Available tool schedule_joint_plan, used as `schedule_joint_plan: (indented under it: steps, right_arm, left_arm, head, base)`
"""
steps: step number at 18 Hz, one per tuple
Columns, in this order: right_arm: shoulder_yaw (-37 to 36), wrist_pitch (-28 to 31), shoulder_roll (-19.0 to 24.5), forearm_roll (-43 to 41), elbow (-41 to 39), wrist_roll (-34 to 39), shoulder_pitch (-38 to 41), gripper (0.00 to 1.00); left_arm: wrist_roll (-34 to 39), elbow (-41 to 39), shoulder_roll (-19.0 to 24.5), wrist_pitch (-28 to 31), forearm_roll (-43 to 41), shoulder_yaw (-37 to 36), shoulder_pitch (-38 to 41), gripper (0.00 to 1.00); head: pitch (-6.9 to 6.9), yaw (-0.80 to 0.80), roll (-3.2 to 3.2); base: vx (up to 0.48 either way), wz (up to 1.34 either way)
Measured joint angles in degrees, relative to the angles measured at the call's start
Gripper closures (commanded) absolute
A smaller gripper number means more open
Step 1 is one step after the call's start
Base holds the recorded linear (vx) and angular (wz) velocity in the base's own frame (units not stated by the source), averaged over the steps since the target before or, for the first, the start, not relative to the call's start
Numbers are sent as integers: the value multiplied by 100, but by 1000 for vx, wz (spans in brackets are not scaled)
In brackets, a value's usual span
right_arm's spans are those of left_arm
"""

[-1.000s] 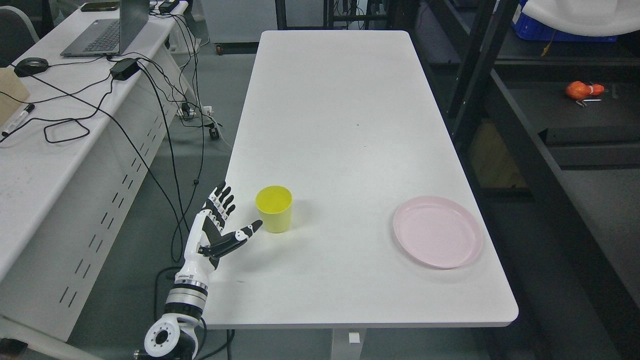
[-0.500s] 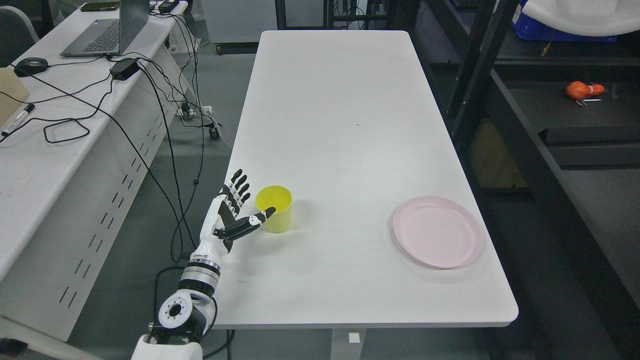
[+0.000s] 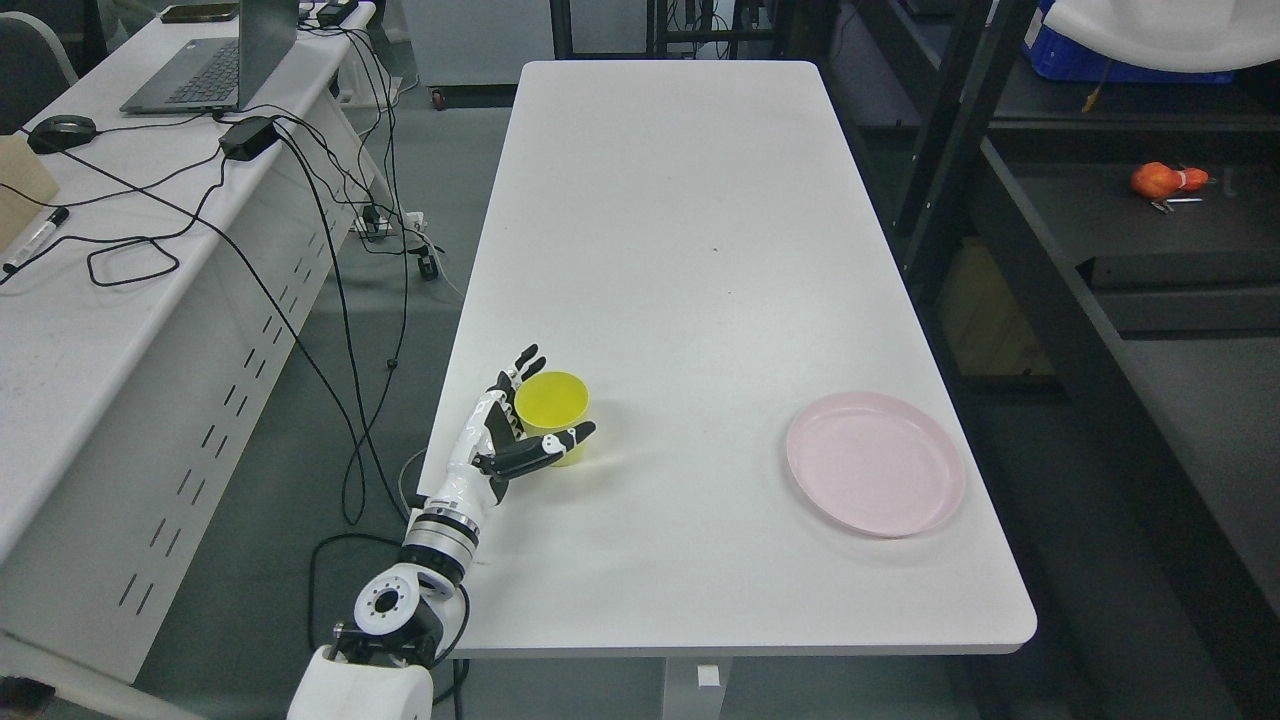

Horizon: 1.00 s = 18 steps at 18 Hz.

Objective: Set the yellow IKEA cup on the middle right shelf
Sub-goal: 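Close the left hand fingers around the yellow cup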

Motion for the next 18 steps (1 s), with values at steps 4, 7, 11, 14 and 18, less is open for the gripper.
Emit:
schedule_joint_plan:
  steps: [4,7,11,14,18]
  right_arm:
    - [0,0,0,0,0,0,0,1]
    - [0,0,0,0,0,0,0,1]
    - [0,0,0,0,0,0,0,1]
    - [0,0,0,0,0,0,0,1]
    - [0,0,0,0,0,0,0,1]
  left_arm:
    - [-24,170,0,-1,40,-215,-44,1]
    - [-25,309,0,-12,56,-311,-72,8]
    - [-50,489,0,-56,89,-314,-147,58]
    - [-54,601,0,-223,325,-218,-167,89]
    - [-19,672,0,-810,663,-25,-156,100]
  head:
    - [0,0,0]
    - [0,0,0]
    - [0,0,0]
    - [0,0,0]
    - [0,0,0]
  base:
    - [0,0]
    - [0,0]
    - [0,0]
    - [0,0]
    - [0,0]
